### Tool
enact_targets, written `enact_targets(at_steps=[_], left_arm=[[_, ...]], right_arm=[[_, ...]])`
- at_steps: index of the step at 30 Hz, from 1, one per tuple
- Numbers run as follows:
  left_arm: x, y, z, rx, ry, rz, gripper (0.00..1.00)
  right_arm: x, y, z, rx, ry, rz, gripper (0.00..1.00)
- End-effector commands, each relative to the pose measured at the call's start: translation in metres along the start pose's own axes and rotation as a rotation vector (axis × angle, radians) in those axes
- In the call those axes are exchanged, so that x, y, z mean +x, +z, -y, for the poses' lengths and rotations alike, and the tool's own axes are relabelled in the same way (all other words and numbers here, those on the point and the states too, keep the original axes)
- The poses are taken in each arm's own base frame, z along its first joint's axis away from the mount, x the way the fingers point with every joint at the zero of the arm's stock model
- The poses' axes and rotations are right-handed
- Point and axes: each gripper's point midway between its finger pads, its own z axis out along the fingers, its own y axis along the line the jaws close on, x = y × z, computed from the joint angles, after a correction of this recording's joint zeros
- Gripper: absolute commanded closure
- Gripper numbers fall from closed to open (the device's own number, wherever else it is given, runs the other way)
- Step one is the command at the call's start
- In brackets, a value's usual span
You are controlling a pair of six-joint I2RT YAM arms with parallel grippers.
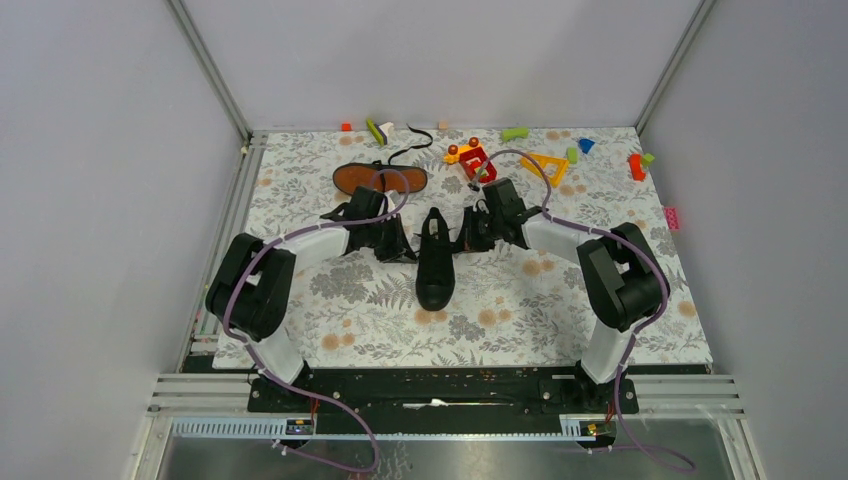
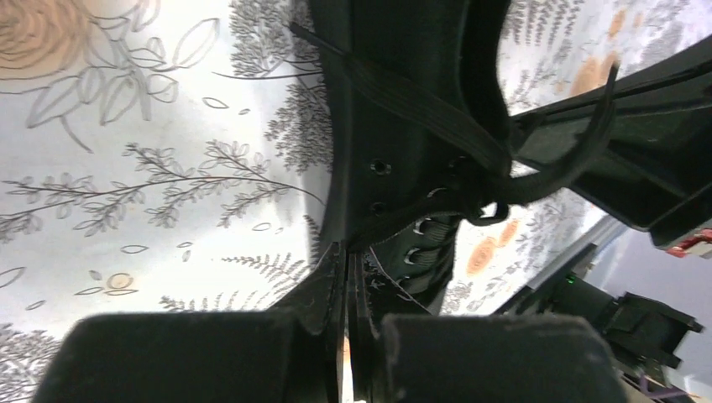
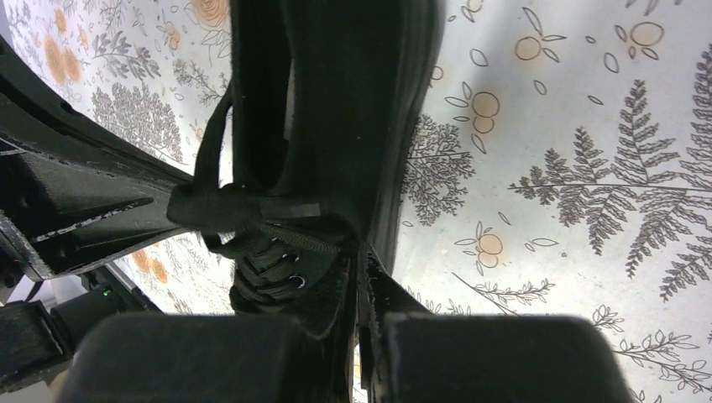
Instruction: Tie the shoes
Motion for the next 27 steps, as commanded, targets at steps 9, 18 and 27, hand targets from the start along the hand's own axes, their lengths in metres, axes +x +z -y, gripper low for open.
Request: enact_targets(at_steps=[9, 18, 27], left_arm=[[-0.028, 0.004, -0.036, -0.196, 0.075, 0.089, 1.0], [-0.035, 0.014, -0.056, -0.276, 0.065, 0.103, 1.0], [-0.041, 0.0, -0.089, -0.501, 0.054, 0.141, 1.0]], right_arm=[[0.003, 0.005, 0.025, 0.049, 0.101, 0.009, 1.0], [0.011, 0.006, 0.06, 0.178, 0.2, -0.001, 1.0], [0.014, -0.009, 0.091, 0.389, 0.201, 0.005, 1.0]])
